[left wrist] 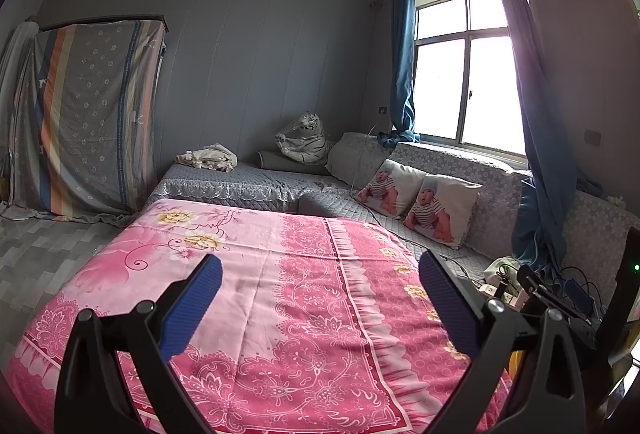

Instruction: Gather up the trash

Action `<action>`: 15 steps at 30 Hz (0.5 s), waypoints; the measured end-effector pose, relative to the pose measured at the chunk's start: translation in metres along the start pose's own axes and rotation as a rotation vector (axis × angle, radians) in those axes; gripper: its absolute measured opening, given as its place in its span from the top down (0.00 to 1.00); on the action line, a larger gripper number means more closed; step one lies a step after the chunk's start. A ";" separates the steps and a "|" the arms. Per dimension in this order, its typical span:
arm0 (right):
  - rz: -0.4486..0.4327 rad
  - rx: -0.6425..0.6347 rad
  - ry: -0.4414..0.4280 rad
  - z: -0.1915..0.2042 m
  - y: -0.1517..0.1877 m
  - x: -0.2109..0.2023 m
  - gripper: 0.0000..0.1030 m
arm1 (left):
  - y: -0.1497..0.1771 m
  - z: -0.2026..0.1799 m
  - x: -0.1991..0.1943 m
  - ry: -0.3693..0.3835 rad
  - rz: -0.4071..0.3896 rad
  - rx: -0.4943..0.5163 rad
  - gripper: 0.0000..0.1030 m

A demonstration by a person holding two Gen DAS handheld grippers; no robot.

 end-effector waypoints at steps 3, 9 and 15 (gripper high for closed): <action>0.005 0.002 0.001 0.000 0.002 0.001 0.08 | 0.000 -0.001 0.001 0.003 0.002 0.003 0.08; 0.011 0.005 -0.001 -0.001 0.003 0.002 0.08 | 0.001 -0.002 0.002 0.010 0.007 0.007 0.08; 0.017 0.006 -0.002 0.000 0.004 0.002 0.08 | 0.003 -0.004 0.004 0.015 0.009 0.012 0.08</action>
Point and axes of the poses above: each gripper's, at about its wrist camera, not at the fingertips, and x roughly the way its jaws point, z to its left, y to its underside, the point moved 3 cm from there along x, roughly the way its jaws point, and after that the axes turned 4 degrees about -z, right-handed, at the moved point
